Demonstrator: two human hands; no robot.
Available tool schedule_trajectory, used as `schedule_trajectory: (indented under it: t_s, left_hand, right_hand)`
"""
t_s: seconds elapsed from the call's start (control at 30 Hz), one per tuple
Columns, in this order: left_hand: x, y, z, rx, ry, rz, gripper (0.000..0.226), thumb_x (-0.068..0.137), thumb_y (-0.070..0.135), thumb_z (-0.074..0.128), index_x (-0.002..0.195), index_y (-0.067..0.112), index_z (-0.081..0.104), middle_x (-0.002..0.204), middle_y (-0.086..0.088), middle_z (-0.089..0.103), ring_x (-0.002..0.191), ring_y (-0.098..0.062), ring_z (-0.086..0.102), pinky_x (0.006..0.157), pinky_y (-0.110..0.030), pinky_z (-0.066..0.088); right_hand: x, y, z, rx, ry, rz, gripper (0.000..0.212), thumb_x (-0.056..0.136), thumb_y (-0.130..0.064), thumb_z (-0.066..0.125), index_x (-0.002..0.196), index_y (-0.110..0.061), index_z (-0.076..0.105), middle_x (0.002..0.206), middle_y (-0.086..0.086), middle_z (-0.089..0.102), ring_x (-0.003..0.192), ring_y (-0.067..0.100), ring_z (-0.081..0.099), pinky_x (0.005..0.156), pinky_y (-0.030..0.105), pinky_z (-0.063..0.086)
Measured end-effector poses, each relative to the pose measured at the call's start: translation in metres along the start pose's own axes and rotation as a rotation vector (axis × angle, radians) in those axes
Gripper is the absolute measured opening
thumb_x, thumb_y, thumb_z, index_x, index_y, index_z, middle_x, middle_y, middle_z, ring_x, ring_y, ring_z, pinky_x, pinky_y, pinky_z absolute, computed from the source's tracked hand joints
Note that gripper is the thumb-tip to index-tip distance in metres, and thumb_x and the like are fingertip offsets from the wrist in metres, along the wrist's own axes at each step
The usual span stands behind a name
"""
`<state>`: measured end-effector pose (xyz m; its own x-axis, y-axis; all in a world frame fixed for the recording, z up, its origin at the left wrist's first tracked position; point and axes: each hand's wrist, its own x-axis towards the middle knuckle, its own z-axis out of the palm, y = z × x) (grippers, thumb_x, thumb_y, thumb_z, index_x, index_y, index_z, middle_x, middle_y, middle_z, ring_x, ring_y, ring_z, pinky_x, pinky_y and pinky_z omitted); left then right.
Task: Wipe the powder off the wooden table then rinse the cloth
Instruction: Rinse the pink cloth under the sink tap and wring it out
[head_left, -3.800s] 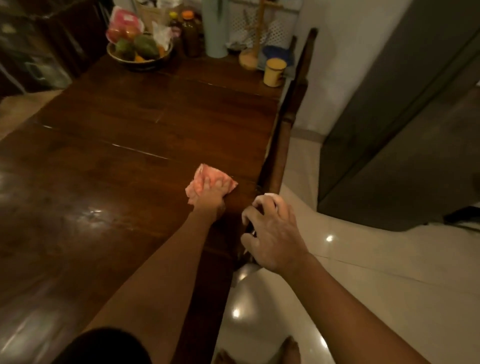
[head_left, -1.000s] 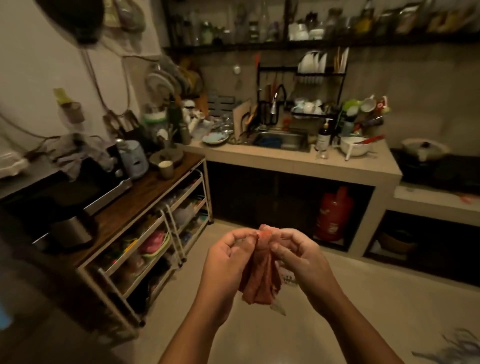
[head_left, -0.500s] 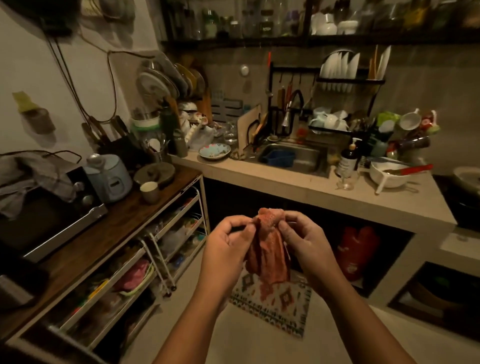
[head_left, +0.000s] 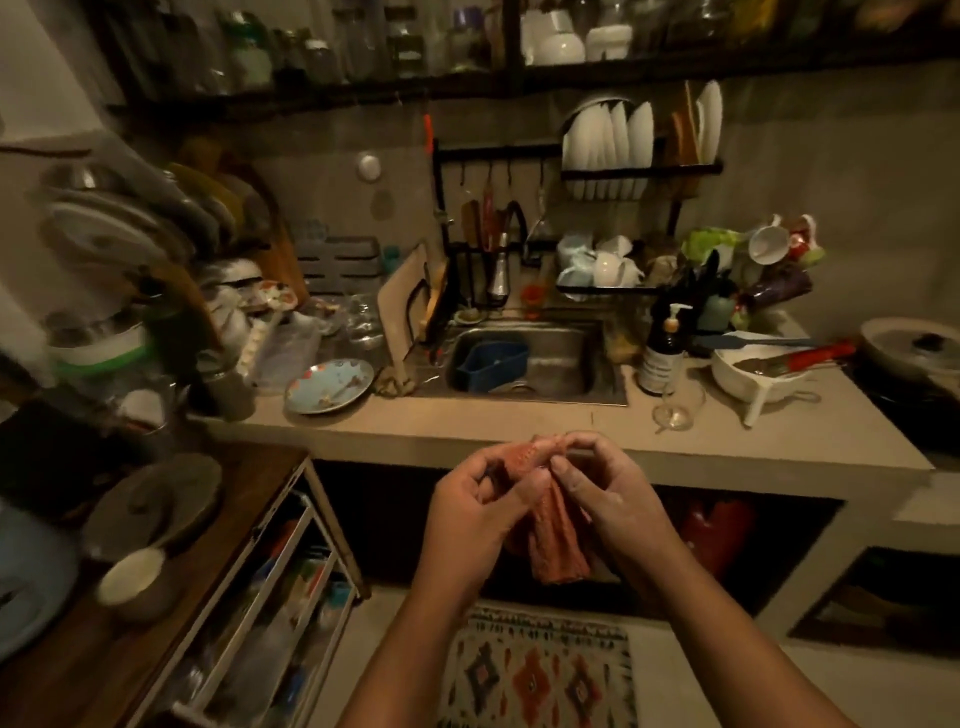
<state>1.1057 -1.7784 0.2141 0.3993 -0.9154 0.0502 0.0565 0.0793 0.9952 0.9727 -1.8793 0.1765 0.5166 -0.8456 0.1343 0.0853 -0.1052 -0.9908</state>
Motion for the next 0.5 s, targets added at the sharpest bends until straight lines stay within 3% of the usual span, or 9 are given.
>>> schedule_trajectory:
  t_s: [0.13,0.23,0.37,0.5]
  left_hand:
    - [0.092,-0.019,0.003,0.042,-0.044,-0.008,0.025,0.091,0.004,0.066,0.113,0.013,0.070,0.106,0.000,0.076,0.102,-0.015,0.071,0.089,-0.030,0.056]
    - [0.162,-0.035,0.009,0.029,-0.095,0.008,0.024,0.093,0.000,0.060,0.111,0.010,0.072,0.109,-0.005,0.075,0.106,-0.020,0.070,0.093,-0.037,0.054]
    - [0.245,-0.046,0.021,0.012,-0.057,-0.027,0.023,0.092,0.001,0.062,0.107,0.013,0.073,0.103,-0.006,0.076,0.100,-0.021,0.072,0.078,-0.027,0.056]
    - [0.325,-0.047,0.021,0.115,-0.004,-0.077,0.021,0.091,0.010,0.067,0.104,0.024,0.074,0.100,0.000,0.077,0.097,-0.017,0.072,0.076,-0.030,0.056]
  right_hand:
    - [0.066,0.026,-0.013,0.076,0.040,0.037,0.019,0.092,-0.028,0.068,0.111,-0.027,0.065,0.119,0.007,0.071,0.115,0.026,0.068,0.092,0.042,0.057]
    - [0.122,0.038,-0.032,0.106,0.021,0.064,0.020,0.097,-0.017,0.064,0.116,-0.015,0.059,0.116,0.009,0.073,0.107,0.028,0.071,0.084,0.036,0.060]
    - [0.203,0.053,-0.062,0.063,0.040,0.082,0.023,0.094,-0.018,0.068,0.113,-0.010,0.058,0.111,0.006,0.075,0.103,0.026,0.072,0.081,0.033,0.060]
    - [0.289,0.072,-0.081,0.111,0.065,0.143,0.039,0.084,-0.024,0.080,0.116,-0.018,0.058,0.116,0.010,0.073,0.104,0.023,0.072,0.081,0.034,0.059]
